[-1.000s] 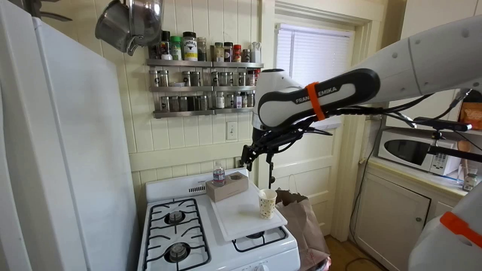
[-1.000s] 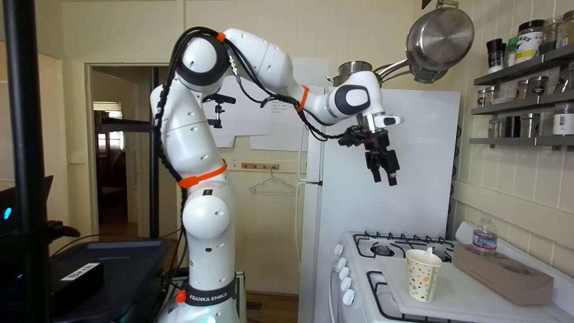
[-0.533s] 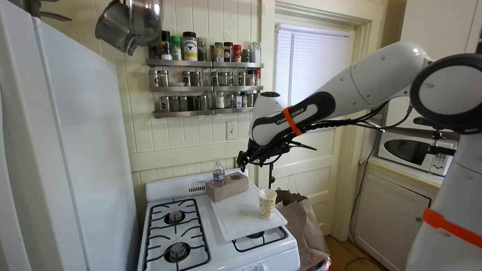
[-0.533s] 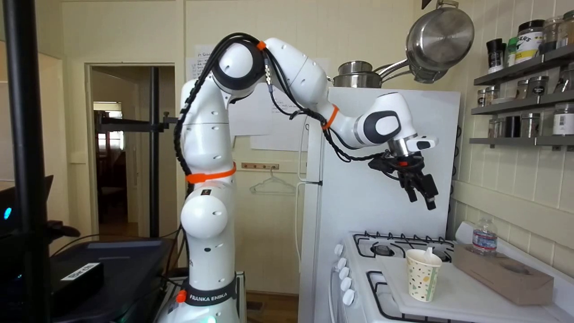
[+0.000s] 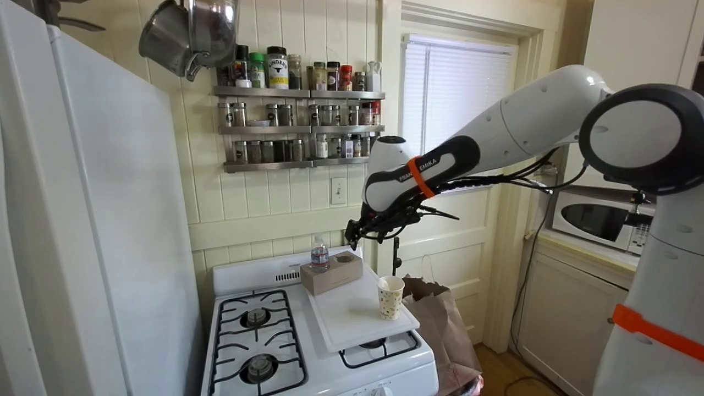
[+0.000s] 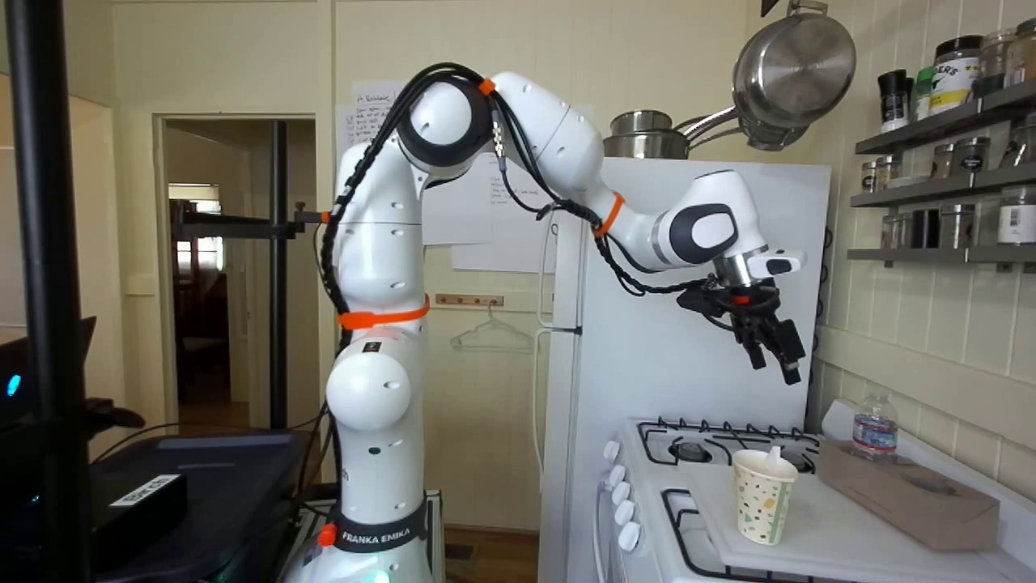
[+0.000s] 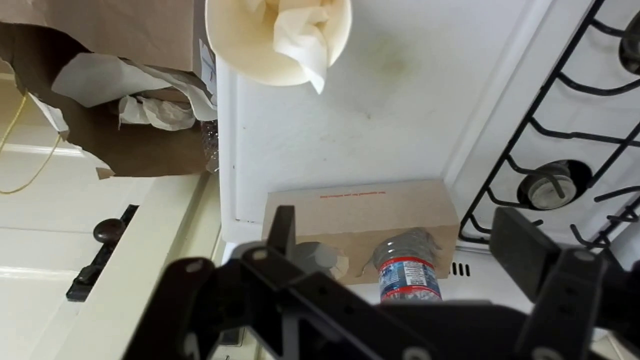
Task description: Move the plastic bottle from the bottle holder to the chopping board
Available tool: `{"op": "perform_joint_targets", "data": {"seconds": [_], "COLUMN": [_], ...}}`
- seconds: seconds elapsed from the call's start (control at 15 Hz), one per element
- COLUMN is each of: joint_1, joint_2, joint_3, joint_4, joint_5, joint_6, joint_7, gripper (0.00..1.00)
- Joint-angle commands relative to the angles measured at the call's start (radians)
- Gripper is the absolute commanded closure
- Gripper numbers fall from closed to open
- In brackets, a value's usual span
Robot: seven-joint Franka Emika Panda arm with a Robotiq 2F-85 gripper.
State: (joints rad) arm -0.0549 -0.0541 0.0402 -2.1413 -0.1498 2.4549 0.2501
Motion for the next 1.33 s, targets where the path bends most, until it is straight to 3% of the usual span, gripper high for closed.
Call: {"op": "perform_joint_targets", "data": {"seconds": [0.0,0.6,0.87,1.07,1.13,1.2,1.27], "joint_1": [0.005,0.073,0.102,0.116,0.138,0.124,0.131], "joint_2": [0.082,0.345,0.45,0.512,0.521,0.479,0.494], "joint_3": [-0.021,-0.063,-0.098,-0.126,-0.154,-0.136,-0.148], "joint_4": [0.052,0.266,0.359,0.411,0.435,0.376,0.394], "joint_5": [-0.022,-0.107,-0.108,-0.083,-0.089,-0.066,-0.068], "joint_6": [-0.015,0.021,0.162,0.256,0.218,0.229,0.228], "joint_7": [0.084,0.14,0.131,0.119,0.162,0.106,0.114], "gripper": [0.0,0.0,0.0,0.0,0.0,0.0,0.0]}}
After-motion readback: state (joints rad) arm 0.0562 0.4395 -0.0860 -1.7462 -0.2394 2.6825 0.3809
